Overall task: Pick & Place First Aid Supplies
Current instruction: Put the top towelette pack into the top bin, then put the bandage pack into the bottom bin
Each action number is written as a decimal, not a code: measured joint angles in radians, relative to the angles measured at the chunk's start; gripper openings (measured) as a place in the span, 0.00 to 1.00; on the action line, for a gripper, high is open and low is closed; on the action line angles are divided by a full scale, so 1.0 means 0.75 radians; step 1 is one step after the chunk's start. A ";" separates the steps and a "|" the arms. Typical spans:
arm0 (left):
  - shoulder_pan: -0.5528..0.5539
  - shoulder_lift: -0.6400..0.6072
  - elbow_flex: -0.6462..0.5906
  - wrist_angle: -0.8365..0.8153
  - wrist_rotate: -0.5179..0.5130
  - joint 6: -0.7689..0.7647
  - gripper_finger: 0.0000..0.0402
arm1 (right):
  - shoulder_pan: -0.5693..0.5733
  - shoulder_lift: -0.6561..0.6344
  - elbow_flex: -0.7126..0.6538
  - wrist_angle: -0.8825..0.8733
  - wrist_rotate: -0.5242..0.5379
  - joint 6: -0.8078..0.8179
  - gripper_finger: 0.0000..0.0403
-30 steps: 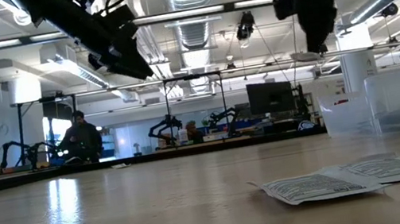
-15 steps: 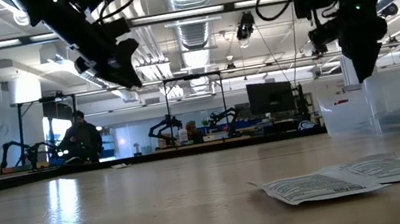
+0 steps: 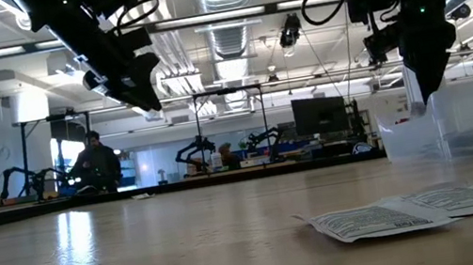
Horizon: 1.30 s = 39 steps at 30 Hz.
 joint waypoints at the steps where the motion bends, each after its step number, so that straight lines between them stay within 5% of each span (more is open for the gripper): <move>1: 0.001 -0.001 0.000 0.000 0.001 0.000 0.45 | 0.000 0.000 0.000 0.001 0.000 0.000 0.07; 16: 0.247 0.000 0.000 -0.008 0.094 -0.088 0.45 | -0.001 -0.028 0.106 -0.003 0.055 0.116 0.30; 27: 0.592 0.096 0.000 0.032 0.380 -0.191 0.45 | -0.001 -0.089 0.126 0.010 0.059 0.104 0.27; 34: 0.626 0.278 0.110 0.020 0.426 -0.154 0.45 | 0.000 -0.089 0.116 0.014 0.059 0.104 0.24; 39: 0.638 0.418 0.297 -0.221 0.426 -0.140 0.45 | -0.001 -0.089 0.115 0.015 0.058 0.107 0.21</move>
